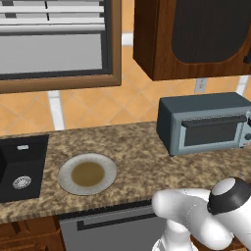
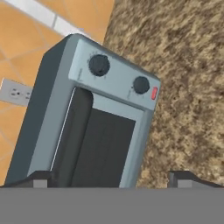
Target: Pick up the kebab skewer and baguette bread, and place them inside the toaster oven. Close the toaster oven door and start by setting the timer.
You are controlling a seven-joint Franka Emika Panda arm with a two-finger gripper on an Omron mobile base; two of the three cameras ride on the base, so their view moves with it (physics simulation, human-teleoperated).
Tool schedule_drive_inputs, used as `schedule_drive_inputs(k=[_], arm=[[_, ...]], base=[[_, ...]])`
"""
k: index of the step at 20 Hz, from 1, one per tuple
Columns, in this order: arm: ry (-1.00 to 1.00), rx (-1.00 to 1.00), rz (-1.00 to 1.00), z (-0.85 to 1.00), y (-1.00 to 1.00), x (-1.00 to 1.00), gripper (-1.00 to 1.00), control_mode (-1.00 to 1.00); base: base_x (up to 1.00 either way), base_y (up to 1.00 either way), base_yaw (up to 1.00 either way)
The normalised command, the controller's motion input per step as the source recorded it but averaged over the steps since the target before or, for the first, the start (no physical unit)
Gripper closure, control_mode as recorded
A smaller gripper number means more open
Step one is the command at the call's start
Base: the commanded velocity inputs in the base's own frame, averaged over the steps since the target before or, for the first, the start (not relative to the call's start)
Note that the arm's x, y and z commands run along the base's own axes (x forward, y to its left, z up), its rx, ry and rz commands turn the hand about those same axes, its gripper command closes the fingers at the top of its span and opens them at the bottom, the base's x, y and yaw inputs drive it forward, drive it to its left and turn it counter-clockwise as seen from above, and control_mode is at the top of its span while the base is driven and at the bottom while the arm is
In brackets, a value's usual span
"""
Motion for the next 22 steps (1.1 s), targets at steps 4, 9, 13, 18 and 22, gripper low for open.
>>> schedule_drive_inputs(k=[4,9,13,18,22], arm=[[0.00,-0.01,0.00,-0.22,-0.59,-0.13,-1.00,-1.00],[0.00,0.00,0.00,-0.30,-0.32,0.05,-1.00,-1.00],[0.00,0.02,0.00,-0.44,-0.01,0.43,-1.00,-1.00],[0.00,0.00,-0.02,-0.55,-0.04,0.29,-1.00,-1.00],[-0.01,0.00,-0.01,-0.25,-0.40,0.19,-1.00,-1.00]], base=[[0.00,0.00,0.00],[0.00,0.00,0.00],[0.00,0.00,0.00],[0.00,0.00,0.00],[0.00,0.00,0.00]])
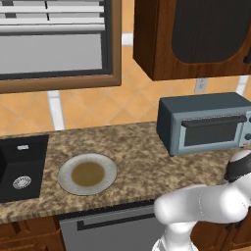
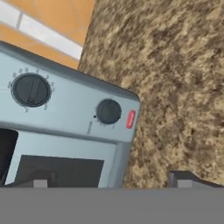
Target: Pick up the kebab skewer and baguette bread, and place them inside the toaster oven. Close the toaster oven door and start by setting the timer.
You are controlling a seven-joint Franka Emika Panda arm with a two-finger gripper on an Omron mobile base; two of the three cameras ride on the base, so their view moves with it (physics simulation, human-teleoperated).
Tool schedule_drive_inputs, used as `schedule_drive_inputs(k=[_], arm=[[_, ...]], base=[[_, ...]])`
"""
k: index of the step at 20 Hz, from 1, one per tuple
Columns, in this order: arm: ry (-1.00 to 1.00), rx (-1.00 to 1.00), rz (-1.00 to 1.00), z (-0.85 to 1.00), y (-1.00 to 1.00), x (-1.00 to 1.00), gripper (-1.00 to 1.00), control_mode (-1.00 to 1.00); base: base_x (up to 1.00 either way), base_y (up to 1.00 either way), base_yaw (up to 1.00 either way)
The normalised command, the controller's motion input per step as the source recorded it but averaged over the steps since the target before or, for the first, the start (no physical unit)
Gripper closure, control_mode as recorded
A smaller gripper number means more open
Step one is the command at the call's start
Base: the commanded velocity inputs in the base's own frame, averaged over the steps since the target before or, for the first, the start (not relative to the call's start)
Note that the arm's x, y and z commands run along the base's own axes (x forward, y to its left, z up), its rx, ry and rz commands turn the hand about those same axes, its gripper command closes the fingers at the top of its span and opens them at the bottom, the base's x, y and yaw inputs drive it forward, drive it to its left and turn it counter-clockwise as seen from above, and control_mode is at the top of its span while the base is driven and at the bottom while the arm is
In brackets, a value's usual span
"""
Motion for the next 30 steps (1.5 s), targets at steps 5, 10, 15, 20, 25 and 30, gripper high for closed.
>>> schedule_drive_inputs(k=[5,10,15,20,25,30], arm=[[-0.05,0.00,0.00,-0.10,-0.21,0.16,-1.00,-1.00],[-0.05,0.00,0.00,-0.03,-0.14,0.06,-1.00,-1.00],[-0.01,0.01,-0.03,-0.07,0.00,0.16,-1.00,-1.00],[0.00,0.00,-0.07,-0.12,0.00,0.25,-1.00,-1.00],[0.00,0.01,-0.05,-0.14,0.00,0.17,-1.00,-1.00],[0.00,0.00,-0.02,-0.07,0.00,0.08,-1.00,-1.00]], base=[[0.00,0.00,0.00],[0.00,0.00,0.00],[0.00,0.00,0.00],[0.00,0.00,0.00],[0.00,0.00,0.00],[0.00,0.00,0.00]])
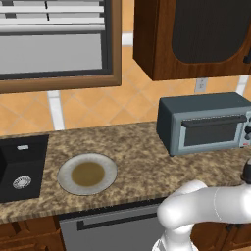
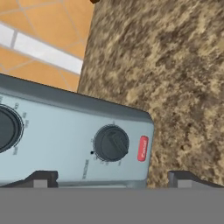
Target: Pick up the kebab skewer and baguette bread, and place them inside the toaster oven. Close the toaster oven door and start by setting the timer.
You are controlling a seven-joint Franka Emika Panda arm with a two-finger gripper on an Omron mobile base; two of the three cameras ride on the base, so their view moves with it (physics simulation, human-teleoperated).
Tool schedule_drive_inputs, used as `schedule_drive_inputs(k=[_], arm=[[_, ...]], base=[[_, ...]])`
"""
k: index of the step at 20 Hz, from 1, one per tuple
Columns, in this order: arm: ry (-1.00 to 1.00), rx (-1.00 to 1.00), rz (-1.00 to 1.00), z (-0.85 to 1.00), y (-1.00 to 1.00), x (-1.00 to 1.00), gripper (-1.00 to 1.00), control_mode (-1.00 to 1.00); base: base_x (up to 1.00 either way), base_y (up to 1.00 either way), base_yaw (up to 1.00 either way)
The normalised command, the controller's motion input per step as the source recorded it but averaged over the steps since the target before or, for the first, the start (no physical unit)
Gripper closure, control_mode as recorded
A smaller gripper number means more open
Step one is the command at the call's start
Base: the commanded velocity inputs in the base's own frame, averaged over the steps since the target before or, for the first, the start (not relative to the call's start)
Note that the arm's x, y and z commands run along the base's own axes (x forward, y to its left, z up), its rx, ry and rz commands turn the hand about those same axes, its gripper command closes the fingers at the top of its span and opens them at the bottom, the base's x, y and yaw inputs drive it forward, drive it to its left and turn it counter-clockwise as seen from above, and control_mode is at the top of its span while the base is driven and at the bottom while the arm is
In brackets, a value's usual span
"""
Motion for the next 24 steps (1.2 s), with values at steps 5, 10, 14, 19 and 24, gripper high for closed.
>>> schedule_drive_inputs(k=[5,10,14,19,24], arm=[[-0.01,0.02,0.00,0.00,0.00,0.05,-1.00,-1.00],[-0.03,0.03,0.00,-0.06,0.00,0.02,-1.00,-1.00],[-0.01,0.03,0.00,-0.05,0.00,0.13,-1.00,-1.00],[-0.05,0.04,0.00,-0.04,-0.01,0.07,-1.00,-1.00],[-0.03,0.03,0.00,-0.11,0.00,0.17,-1.00,-1.00]], base=[[0.00,0.00,0.00],[0.00,0.00,0.00],[0.00,0.00,0.00],[0.00,0.00,0.00],[0.00,0.00,0.00]])
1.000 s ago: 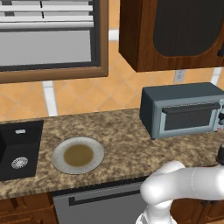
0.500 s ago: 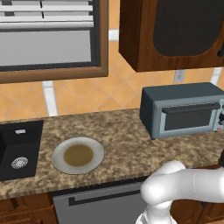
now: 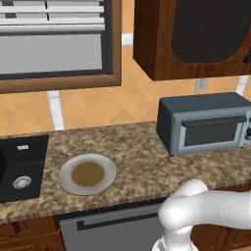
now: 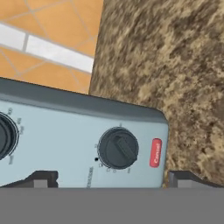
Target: Pick up the kebab skewer and baguette bread, and place them inside the toaster oven. Close the toaster oven door and start by setting the timer.
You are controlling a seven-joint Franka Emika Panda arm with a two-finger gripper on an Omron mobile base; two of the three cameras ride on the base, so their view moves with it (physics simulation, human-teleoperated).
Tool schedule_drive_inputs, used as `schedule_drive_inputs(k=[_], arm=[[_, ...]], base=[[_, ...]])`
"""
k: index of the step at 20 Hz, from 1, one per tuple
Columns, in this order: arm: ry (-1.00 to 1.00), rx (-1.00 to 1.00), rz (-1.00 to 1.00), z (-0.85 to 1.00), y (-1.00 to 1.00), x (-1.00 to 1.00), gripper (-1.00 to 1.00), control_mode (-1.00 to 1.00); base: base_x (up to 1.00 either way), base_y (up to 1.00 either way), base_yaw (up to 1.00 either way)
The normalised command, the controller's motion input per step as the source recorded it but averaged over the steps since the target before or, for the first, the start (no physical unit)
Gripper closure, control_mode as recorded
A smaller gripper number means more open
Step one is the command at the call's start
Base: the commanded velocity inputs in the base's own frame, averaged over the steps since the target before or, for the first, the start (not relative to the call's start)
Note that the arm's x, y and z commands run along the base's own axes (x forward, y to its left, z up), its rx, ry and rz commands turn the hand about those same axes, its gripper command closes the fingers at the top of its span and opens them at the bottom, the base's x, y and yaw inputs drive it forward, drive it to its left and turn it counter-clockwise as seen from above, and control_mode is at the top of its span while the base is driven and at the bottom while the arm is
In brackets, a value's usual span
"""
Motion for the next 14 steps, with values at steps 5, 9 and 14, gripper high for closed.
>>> schedule_drive_inputs(k=[5,9,14], arm=[[-0.01,0.03,0.00,-0.17,-0.03,0.18,-1.00,-1.00],[-0.03,0.02,0.00,-0.11,-0.13,0.10,-1.00,-1.00],[-0.02,0.02,0.00,-0.04,-0.12,0.13,-1.00,-1.00]], base=[[0.00,0.00,0.00],[0.00,0.00,0.00],[0.00,0.00,0.00]])
